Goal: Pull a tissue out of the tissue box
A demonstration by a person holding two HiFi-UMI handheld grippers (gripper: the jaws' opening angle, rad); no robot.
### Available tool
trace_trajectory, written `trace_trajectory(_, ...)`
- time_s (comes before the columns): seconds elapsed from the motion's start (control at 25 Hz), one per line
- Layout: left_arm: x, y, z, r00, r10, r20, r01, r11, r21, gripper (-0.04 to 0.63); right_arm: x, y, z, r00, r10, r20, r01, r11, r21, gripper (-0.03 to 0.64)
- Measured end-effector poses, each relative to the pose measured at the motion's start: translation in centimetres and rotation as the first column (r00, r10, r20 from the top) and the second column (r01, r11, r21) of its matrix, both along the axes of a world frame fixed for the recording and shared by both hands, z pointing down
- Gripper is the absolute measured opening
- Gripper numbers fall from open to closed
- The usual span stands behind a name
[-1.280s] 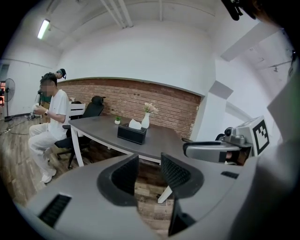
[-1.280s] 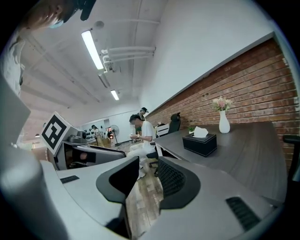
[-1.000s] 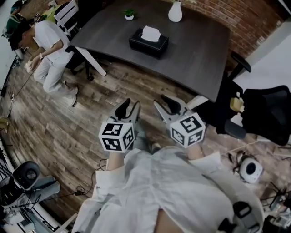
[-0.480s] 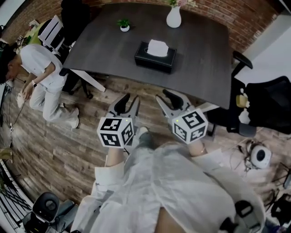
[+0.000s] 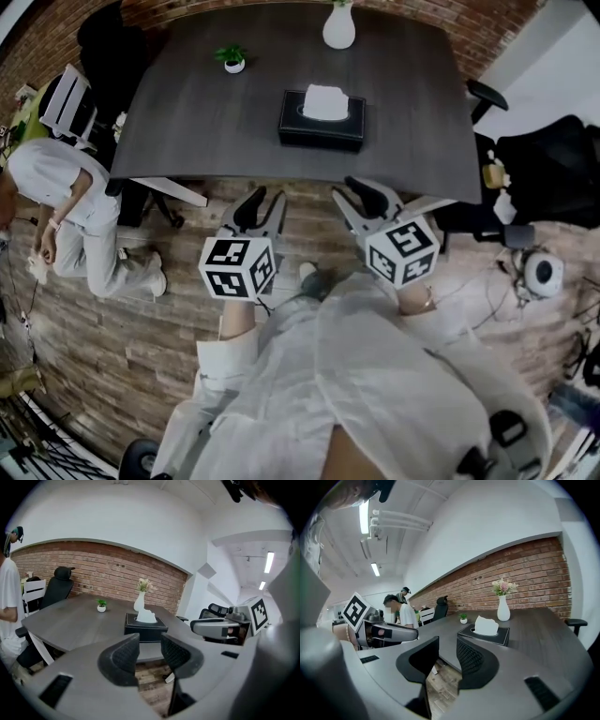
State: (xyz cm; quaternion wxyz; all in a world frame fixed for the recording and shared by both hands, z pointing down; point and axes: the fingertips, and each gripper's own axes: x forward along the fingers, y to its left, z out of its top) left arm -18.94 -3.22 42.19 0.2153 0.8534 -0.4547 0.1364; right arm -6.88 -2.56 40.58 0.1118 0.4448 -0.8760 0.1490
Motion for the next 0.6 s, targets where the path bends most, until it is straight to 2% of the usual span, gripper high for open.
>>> trace_trajectory(0.12, 1.1, -0.3, 1.0, 0.999, 0.045, -0.025, -0.046, 0.999, -0.023, 0.130, 1.2, -0.3, 0.1, 0.999, 0.038, -0.038, -0.038, 0.999, -0.004, 0.106)
trace_trajectory(0.28, 1.7, -1.0, 1.6, 0.996, 0.086, -0.023, -0.087, 0.996, -0.026, 0.130, 1.7, -1.1, 0.4, 0.996, 0.080, -0.046, -0.080, 0.997, -0.015, 0.106)
trace_trajectory(0.6, 1.8, -3.1, 2.2, 0.996, 0.084, -0.017, -0.085, 0.995, -0.048, 0.130, 1.9, -3.7, 1.7, 0.995, 0.087, -0.041, -0.089, 0.995, -0.042, 0.106)
